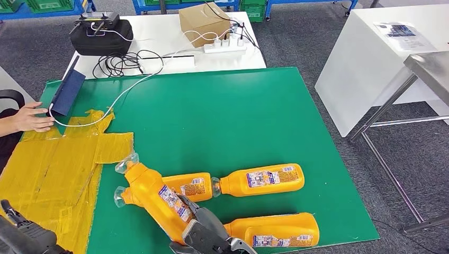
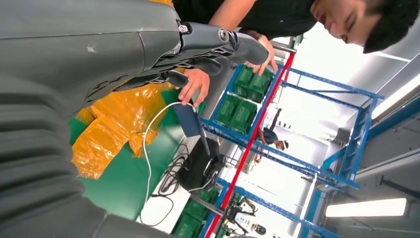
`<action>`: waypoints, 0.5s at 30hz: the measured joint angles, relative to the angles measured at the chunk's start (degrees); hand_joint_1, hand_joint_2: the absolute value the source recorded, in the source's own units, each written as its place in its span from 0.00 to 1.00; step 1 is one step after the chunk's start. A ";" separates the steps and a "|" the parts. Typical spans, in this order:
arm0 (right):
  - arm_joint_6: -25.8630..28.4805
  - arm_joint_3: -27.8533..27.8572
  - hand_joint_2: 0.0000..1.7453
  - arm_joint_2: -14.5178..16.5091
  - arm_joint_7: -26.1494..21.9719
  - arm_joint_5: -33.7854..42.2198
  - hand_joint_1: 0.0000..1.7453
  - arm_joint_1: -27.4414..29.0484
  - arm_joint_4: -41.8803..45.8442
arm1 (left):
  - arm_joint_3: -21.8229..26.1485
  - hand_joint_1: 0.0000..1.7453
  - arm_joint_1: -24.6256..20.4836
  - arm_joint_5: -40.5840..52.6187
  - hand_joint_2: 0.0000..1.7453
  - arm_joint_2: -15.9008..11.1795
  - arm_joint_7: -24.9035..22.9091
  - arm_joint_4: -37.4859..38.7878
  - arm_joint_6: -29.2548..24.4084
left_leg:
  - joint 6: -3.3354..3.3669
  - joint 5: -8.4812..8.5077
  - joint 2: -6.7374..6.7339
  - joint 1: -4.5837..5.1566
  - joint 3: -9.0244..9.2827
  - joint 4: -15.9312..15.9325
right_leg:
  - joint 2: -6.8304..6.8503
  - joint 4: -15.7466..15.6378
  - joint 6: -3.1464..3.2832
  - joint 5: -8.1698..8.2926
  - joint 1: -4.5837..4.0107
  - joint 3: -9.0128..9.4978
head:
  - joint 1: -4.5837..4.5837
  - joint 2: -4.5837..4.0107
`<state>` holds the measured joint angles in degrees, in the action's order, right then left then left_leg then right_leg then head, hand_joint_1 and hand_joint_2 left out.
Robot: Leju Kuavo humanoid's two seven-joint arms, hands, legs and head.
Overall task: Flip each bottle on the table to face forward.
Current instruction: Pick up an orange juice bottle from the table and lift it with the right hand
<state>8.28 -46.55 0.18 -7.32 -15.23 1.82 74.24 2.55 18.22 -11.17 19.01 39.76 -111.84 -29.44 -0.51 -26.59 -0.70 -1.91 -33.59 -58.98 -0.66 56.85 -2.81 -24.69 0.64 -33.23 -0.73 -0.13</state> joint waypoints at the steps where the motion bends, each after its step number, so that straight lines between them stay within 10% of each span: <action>1: 0.07 0.14 1.00 -0.07 -0.19 0.09 1.00 0.31 0.62 | 0.02 0.00 0.15 -0.59 1.00 -0.08 -0.81 0.02 2.19 | 0.00 0.00 0.00 0.00 0.00 0.00 | 0.00 0.00 0.00 0.00 0.00 -0.01 | -0.01 0.00; 8: -0.70 0.37 1.00 -2.19 -2.98 0.33 1.00 2.55 5.88 | -4.56 0.00 0.27 -1.61 1.00 -5.10 -8.66 4.12 41.26 | 0.00 -0.01 -0.03 0.01 -0.03 0.00 | 0.01 -0.01 0.00 0.00 0.01 -0.08 | 0.00 0.00; 15: -1.63 -0.46 1.00 -4.69 -4.07 -0.18 1.00 3.85 8.65 | -9.10 0.00 -0.66 2.82 1.00 -9.32 -6.78 8.25 49.27 | 0.01 -0.01 -0.01 0.01 -0.12 0.00 | 0.02 -0.01 0.00 0.00 0.01 -0.13 | 0.00 0.00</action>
<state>6.65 -47.01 -4.51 -11.38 -15.41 5.67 82.89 -6.55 17.56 -8.34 9.69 32.98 -103.59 19.83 -0.51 -26.60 -0.71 -1.90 -33.71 -58.98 -0.64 56.84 -2.81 -24.69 0.65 -33.36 -0.73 -0.13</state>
